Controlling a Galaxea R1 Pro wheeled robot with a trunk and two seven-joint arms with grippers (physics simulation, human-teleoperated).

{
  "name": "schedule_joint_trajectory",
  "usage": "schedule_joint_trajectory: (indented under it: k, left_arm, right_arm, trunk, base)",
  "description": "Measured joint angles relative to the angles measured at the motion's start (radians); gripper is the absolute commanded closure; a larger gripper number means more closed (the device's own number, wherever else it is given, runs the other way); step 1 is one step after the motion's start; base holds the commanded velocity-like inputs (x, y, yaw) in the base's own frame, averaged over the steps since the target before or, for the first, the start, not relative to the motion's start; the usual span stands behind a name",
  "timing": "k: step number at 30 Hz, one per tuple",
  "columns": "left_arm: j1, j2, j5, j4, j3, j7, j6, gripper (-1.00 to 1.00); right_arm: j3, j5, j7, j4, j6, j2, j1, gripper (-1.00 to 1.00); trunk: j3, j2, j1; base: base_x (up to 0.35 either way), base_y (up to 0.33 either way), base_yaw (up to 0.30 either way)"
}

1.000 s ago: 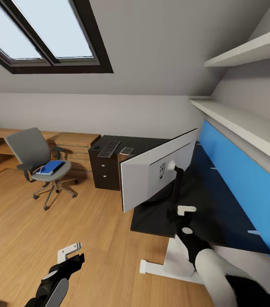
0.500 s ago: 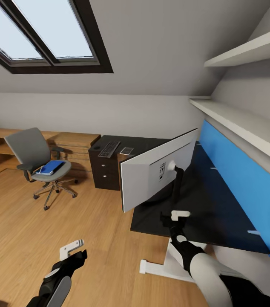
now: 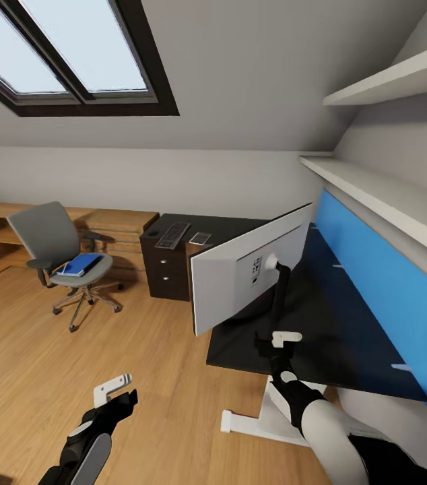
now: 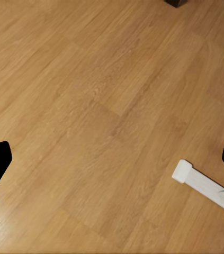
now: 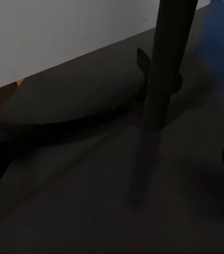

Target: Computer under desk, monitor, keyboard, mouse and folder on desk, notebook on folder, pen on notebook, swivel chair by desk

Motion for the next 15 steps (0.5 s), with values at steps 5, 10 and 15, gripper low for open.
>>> schedule_joint_trajectory:
  k: [5,10,15]
  left_arm:
    - [0.000,0.000,0.000,-0.002,0.001,0.000,0.000,-1.00]
    - [0.000,0.001,0.000,-0.003,0.000,0.000,0.000,-1.00]
    - [0.000,0.001,0.000,-0.003,0.001,0.000,0.000,-1.00]
  right_arm:
    - [0.000,0.002,0.001,0.000,-0.016,-0.001,0.000,-1.00]
    - [-0.001,0.002,0.000,0.002,-0.044,-0.002,0.001,-1.00]
    - [-0.007,-0.002,-0.010,0.004,-0.051,-0.004,0.002,-1.00]
  trunk:
    - [0.000,0.000,0.000]
    - [0.000,0.000,0.000]
    - [0.000,0.000,0.000]
  base:
    - [0.194,0.000,0.000]
    - [0.118,0.000,0.000]
    - [0.046,0.017,0.000]
